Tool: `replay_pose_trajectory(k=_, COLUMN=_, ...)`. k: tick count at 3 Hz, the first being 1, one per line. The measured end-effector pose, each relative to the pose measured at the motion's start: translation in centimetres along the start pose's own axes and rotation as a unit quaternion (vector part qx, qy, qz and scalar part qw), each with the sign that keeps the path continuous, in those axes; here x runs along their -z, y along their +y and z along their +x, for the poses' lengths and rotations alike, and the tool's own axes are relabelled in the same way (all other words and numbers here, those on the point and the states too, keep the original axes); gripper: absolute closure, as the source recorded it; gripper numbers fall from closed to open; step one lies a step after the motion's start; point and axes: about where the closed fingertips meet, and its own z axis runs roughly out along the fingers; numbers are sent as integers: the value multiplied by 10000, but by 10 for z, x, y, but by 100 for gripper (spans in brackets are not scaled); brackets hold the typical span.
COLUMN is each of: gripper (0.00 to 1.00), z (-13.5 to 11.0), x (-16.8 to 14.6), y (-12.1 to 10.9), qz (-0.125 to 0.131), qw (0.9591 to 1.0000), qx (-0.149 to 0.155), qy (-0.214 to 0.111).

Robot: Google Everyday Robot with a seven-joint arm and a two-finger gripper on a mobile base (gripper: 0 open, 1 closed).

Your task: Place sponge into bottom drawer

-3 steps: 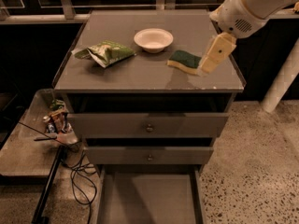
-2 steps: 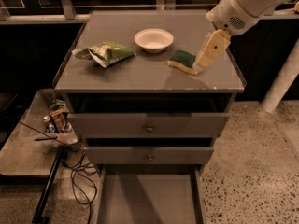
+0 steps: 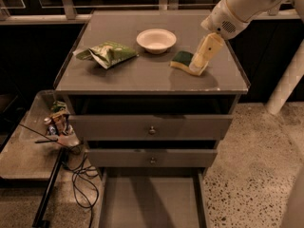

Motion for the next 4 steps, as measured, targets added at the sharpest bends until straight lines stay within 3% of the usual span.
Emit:
replay_pose_trajectory(k=1, gripper=0, z=5, x=-27, y=-9, qz=-223, qw=9997, qx=-137, qy=30)
replay_pose_trajectory(k=4, gripper=0, z=22, x=-90, y=-27, qz=-285, qw=9980, qx=-443, qy=348)
